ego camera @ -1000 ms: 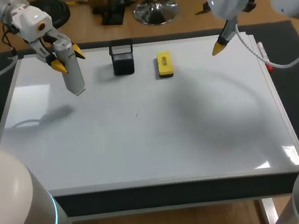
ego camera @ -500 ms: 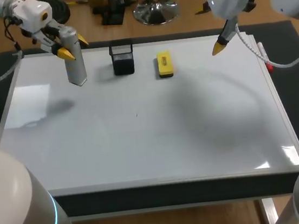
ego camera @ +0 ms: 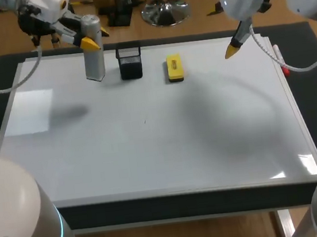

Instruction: Pick up the inspection probe, press it on each red-marked spot on the whiteboard one by one, put down the probe, pick up the eraser, and wipe off all the red marks.

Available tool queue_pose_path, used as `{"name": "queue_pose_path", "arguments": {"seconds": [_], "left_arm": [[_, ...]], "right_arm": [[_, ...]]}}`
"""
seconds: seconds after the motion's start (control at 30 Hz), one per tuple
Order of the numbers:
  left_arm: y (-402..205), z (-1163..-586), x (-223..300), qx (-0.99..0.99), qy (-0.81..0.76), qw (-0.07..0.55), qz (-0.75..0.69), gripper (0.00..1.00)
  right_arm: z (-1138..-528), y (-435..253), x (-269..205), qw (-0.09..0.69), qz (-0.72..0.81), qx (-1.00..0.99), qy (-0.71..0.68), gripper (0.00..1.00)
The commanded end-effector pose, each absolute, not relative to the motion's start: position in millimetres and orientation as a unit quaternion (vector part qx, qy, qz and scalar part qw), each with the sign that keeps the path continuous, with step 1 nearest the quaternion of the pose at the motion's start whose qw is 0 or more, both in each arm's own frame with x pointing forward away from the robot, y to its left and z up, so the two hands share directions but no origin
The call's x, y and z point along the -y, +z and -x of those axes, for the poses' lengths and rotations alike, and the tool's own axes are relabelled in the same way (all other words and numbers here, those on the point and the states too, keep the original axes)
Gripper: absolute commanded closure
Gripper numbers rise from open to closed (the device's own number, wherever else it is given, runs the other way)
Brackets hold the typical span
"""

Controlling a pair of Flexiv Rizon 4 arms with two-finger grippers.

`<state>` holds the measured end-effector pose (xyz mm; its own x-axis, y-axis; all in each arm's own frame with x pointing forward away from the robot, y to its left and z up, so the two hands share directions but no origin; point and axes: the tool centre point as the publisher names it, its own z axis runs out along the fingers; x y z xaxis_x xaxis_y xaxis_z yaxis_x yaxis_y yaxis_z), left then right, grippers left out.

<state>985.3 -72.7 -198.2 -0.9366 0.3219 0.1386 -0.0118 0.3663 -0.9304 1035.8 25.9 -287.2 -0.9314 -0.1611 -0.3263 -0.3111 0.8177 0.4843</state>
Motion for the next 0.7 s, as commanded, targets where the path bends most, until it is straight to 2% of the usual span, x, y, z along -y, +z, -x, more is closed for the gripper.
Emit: {"name": "queue_pose_path", "arguments": {"seconds": [0.03,0.4,0.7], "left_arm": [[-191.5,-983.4,84.9,0.826,0.558,0.069,0.037,1.0],[-174.9,-1004.2,96.6,0.81,0.585,0.024,-0.002,1.0],[-165.2,-1029.0,115.8,0.796,0.605,0.027,0.019,1.0]], "right_arm": [[-1036.1,-286.7,-25.6,0.135,0.126,-0.944,0.273,0.0],[-1036.1,-286.7,-25.6,0.135,0.126,-0.944,0.273,0.0],[-1036.1,-286.7,-25.6,0.135,0.126,-0.944,0.273,0.0]]}}
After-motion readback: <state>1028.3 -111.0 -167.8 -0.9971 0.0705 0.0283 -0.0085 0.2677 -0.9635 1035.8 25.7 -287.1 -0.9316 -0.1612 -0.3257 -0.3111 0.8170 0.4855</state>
